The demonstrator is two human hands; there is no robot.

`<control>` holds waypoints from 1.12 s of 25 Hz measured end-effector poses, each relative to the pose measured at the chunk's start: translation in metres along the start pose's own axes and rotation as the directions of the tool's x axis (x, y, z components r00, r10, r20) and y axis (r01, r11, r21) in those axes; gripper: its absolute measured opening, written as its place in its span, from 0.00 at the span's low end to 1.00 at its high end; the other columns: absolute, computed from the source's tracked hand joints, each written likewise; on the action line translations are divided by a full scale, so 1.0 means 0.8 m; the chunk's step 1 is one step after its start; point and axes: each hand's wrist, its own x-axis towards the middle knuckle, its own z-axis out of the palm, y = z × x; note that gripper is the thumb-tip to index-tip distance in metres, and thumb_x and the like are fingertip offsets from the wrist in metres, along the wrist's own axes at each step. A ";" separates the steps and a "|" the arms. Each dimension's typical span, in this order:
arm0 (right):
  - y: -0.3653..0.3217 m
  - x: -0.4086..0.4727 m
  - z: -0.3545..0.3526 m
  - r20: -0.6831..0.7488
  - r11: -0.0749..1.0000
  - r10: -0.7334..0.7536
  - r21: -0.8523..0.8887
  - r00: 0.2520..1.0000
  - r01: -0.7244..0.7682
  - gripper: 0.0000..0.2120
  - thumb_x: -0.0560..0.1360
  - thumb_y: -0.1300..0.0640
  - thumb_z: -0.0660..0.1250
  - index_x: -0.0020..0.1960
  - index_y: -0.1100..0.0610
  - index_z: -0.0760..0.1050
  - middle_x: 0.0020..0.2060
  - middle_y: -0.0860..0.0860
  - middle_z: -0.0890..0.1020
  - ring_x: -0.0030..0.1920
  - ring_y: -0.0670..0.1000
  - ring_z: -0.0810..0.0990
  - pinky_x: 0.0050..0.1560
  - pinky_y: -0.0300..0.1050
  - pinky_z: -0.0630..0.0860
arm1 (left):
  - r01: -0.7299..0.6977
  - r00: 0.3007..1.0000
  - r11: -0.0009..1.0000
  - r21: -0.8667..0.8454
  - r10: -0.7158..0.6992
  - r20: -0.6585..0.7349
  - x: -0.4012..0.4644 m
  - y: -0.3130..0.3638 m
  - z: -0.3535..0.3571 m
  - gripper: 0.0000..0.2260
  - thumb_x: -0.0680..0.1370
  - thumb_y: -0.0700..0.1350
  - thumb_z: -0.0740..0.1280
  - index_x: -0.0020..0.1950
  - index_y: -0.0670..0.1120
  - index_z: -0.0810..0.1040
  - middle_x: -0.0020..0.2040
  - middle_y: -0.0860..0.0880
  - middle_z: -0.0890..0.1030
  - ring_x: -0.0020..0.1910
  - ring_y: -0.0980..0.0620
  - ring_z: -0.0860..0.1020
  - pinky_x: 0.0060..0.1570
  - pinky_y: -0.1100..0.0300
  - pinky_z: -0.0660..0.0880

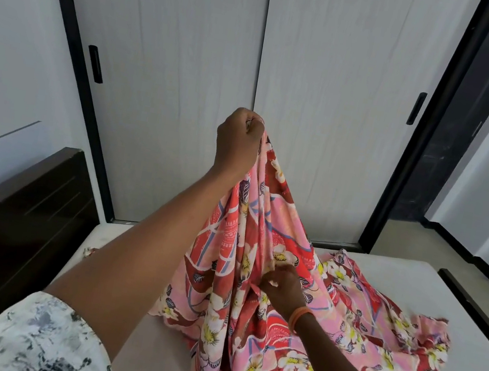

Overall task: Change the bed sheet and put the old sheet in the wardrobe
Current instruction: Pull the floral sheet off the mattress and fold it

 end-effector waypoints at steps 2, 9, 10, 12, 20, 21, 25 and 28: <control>-0.017 -0.004 -0.019 -0.109 0.973 0.086 0.221 0.990 -0.061 0.14 0.68 0.52 0.70 0.29 0.61 0.80 0.28 0.57 0.78 0.30 0.51 0.74 0.35 0.49 0.72 | -0.021 1.000 0.999 0.027 0.020 0.006 0.001 -0.005 -0.004 0.09 0.82 0.41 0.59 0.53 0.41 0.78 0.44 0.52 0.77 0.38 0.60 0.74 0.35 0.79 0.67; -0.096 0.067 -0.188 -0.289 0.782 0.407 0.600 0.867 -0.168 0.13 0.68 0.59 0.60 0.25 0.55 0.70 0.24 0.50 0.71 0.29 0.53 0.68 0.29 0.42 0.68 | 0.432 0.900 0.848 0.307 -0.430 -0.077 -0.021 -0.141 -0.026 0.12 0.78 0.41 0.59 0.53 0.37 0.78 0.52 0.37 0.82 0.54 0.37 0.80 0.51 0.49 0.75; -0.104 0.072 -0.201 -0.303 0.776 0.413 0.610 0.859 -0.158 0.14 0.69 0.59 0.60 0.25 0.55 0.70 0.24 0.50 0.72 0.29 0.53 0.68 0.29 0.41 0.67 | 0.479 0.867 0.795 0.373 -0.496 -0.056 -0.032 -0.154 -0.025 0.12 0.78 0.39 0.60 0.56 0.36 0.77 0.56 0.35 0.80 0.57 0.36 0.78 0.53 0.48 0.74; -0.119 0.073 -0.208 -0.281 0.803 0.378 0.573 0.882 -0.162 0.15 0.70 0.59 0.59 0.25 0.56 0.71 0.24 0.51 0.75 0.27 0.52 0.72 0.30 0.41 0.68 | 0.427 0.857 0.799 0.423 -0.507 0.092 -0.050 -0.156 -0.011 0.14 0.76 0.36 0.63 0.61 0.37 0.75 0.61 0.37 0.78 0.60 0.37 0.77 0.56 0.52 0.73; -0.140 0.066 -0.164 -0.100 0.837 0.134 0.544 0.986 -0.058 0.10 0.69 0.59 0.60 0.34 0.65 0.72 0.30 0.57 0.68 0.31 0.52 0.66 0.32 0.44 0.64 | -0.014 0.751 1.000 0.008 0.005 0.660 -0.090 -0.066 0.062 0.07 0.73 0.48 0.75 0.47 0.47 0.84 0.37 0.52 0.82 0.37 0.56 0.77 0.39 0.59 0.71; -0.132 0.068 -0.167 -0.151 0.876 0.106 0.483 0.983 -0.020 0.11 0.70 0.60 0.60 0.32 0.64 0.69 0.29 0.56 0.67 0.30 0.51 0.65 0.31 0.44 0.62 | -0.034 0.759 0.999 0.010 0.020 0.651 -0.086 -0.068 0.063 0.07 0.75 0.48 0.73 0.46 0.45 0.85 0.35 0.50 0.82 0.34 0.55 0.77 0.37 0.58 0.70; -0.091 0.064 -0.182 -0.312 0.973 0.012 0.223 0.950 0.061 0.17 0.67 0.56 0.62 0.27 0.67 0.66 0.24 0.61 0.67 0.27 0.50 0.64 0.29 0.46 0.61 | -0.049 0.791 0.999 0.009 0.033 0.611 -0.076 -0.069 0.059 0.09 0.79 0.46 0.69 0.54 0.44 0.86 0.44 0.49 0.86 0.44 0.56 0.83 0.50 0.61 0.75; -0.081 0.060 -0.187 -0.264 0.925 0.101 0.380 0.959 0.006 0.15 0.68 0.59 0.62 0.23 0.62 0.68 0.22 0.55 0.70 0.26 0.50 0.67 0.31 0.43 0.65 | -0.015 0.751 1.000 -0.016 0.022 0.660 -0.070 -0.056 0.061 0.10 0.77 0.49 0.71 0.55 0.47 0.85 0.44 0.54 0.84 0.44 0.62 0.80 0.47 0.66 0.72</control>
